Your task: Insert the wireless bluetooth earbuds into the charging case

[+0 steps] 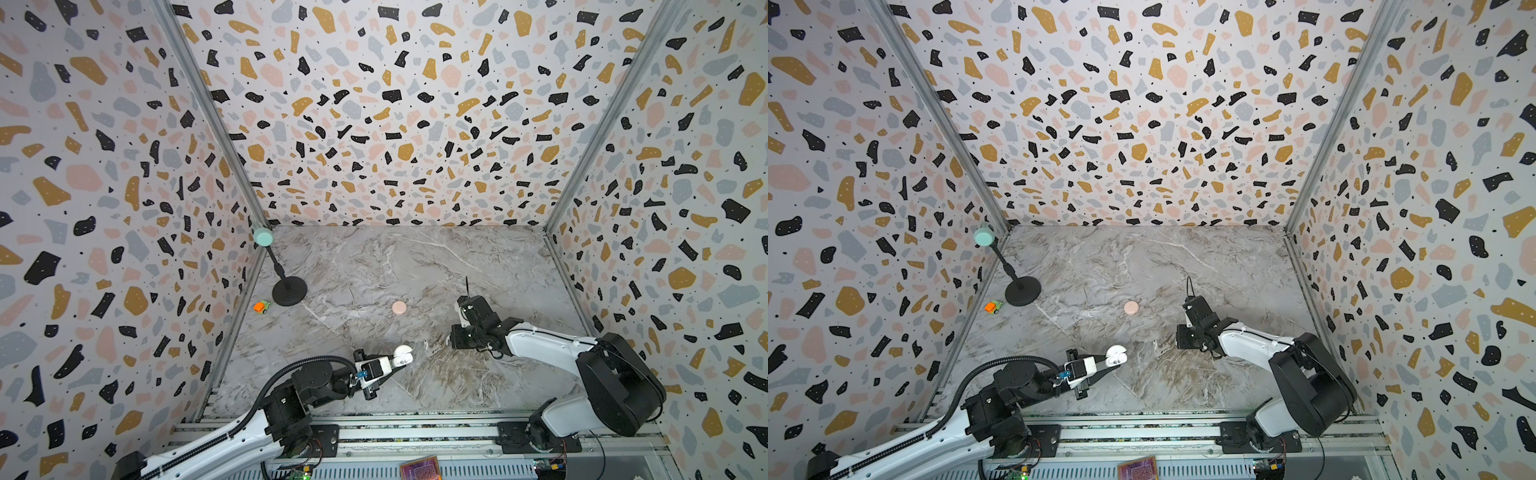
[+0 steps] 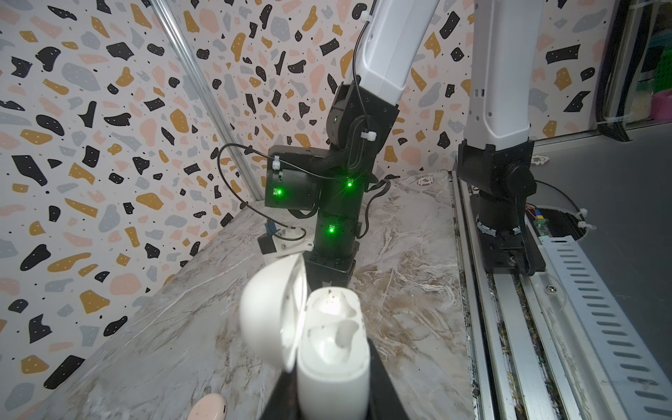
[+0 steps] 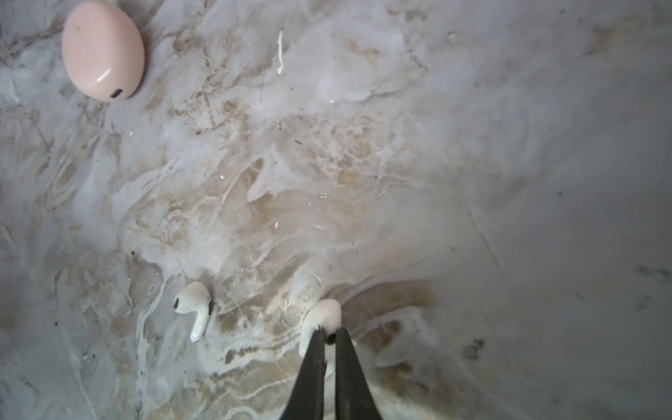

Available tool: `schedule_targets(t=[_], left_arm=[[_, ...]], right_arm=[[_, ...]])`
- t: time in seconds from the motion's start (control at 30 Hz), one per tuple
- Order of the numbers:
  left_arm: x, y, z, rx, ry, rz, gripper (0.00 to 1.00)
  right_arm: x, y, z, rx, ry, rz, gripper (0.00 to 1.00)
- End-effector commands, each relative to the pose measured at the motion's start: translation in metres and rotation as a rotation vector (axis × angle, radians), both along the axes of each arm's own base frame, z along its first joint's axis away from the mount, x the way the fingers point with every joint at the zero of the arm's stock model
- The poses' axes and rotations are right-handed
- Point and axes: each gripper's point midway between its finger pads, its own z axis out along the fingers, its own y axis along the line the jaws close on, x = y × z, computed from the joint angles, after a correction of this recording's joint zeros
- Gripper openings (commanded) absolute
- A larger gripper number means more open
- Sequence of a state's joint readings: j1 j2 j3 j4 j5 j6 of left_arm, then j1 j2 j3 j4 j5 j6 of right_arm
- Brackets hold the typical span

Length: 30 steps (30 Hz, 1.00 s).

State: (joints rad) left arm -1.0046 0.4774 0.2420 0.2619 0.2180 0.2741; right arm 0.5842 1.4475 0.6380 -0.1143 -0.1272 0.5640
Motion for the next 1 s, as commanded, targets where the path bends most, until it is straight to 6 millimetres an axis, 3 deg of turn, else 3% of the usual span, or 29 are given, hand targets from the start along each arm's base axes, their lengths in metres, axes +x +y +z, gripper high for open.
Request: schedule_targets(t=[0.0,0.37,0.43,0.53,0.6,0.8,0.97], left_arm=[[0.001,0.000,0.008,-0.026,-0.024,0.005,0.00],[0.001,-0.001,0.008,-0.022,-0.023,0.004,0.00],[0.001,0.000,0.008,-0.024,-0.023,0.004,0.00],[0.001,0.000,0.010,-0.027,-0.027,0.009,0.00],[0.001,0.001,0.010,-0.028,-0.028,0.010,0.00],[0.000,0.002,0.013,-0.036,-0.033,0.009,0.00],[-0.002,0.003,0.015,-0.045,-0.035,0.003,0.00]], right_arm=[[-0.012,-0.012,-0.011,-0.015,0.057,-0.019,0.10],[-0.012,-0.015,-0.005,0.013,0.061,-0.026,0.12],[-0.012,-0.015,0.002,0.022,0.056,-0.033,0.18],[-0.010,-0.014,0.017,0.051,0.048,-0.080,0.40],[-0.010,-0.011,0.029,0.090,0.045,-0.120,0.48],[-0.010,-0.001,0.054,0.057,0.066,-0.231,0.56],[-0.010,0.008,0.063,-0.018,0.077,-0.259,0.60]])
